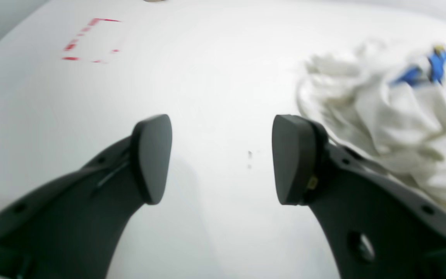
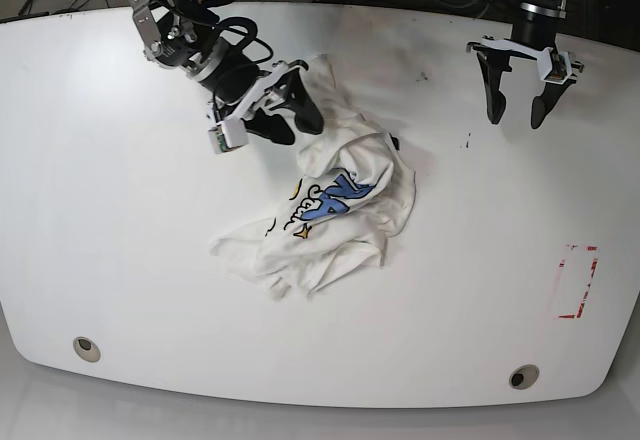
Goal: Layout the t-shirt on the table in an organized manner, then fold the t-shirt properly
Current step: 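Reach the right gripper into the crumpled white shirt and close on fabric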
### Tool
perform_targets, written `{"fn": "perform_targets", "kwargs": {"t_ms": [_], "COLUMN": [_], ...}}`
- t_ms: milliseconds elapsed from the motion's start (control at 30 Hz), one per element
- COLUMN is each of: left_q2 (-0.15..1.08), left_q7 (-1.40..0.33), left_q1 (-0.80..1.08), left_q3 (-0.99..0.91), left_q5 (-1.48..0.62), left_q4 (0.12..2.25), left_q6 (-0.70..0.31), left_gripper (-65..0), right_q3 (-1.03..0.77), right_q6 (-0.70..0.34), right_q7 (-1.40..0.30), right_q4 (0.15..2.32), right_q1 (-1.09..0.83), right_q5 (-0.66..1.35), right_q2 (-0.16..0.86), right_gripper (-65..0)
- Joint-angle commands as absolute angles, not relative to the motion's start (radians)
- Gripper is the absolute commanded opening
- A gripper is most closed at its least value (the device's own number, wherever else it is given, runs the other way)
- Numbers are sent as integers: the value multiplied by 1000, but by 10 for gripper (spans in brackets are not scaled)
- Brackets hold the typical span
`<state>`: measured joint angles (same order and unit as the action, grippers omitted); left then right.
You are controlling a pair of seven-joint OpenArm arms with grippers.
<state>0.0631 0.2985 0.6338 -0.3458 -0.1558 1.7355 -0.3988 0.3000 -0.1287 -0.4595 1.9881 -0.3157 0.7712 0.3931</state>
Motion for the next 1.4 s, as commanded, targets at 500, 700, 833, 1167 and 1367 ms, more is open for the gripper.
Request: {"fn": "perform_targets", "kwargs": {"t_ms": [500, 700, 833, 1167, 1367], "left_q2": [70, 70, 71, 102, 102], "left_q7": [323, 323, 323, 323, 323], "left_q1": [627, 608, 607, 611, 613], "left_q3": [-404, -463, -492, -504, -504], "left_q5": [-159, -157, -157, -157, -157], "left_q4": [1758, 1756, 1756, 1753, 1753], "left_q6": [-401, -401, -403, -403, -403], "left_gripper": [-265, -265, -265, -265, -265], "right_q3": [608, 714, 774, 794, 796], "right_q6": [-134, -134, -134, -140, -142], "right_q7": [-572, -645, -682, -685, -684], "right_q4": [2000, 1997, 1979, 1929, 1885], "right_q1": [16, 81, 105, 108, 130], "right_q5": [720, 535, 441, 312, 291], "right_q2": [432, 426, 424, 423, 423], "right_gripper": [-343, -343, -343, -343, -343]}}
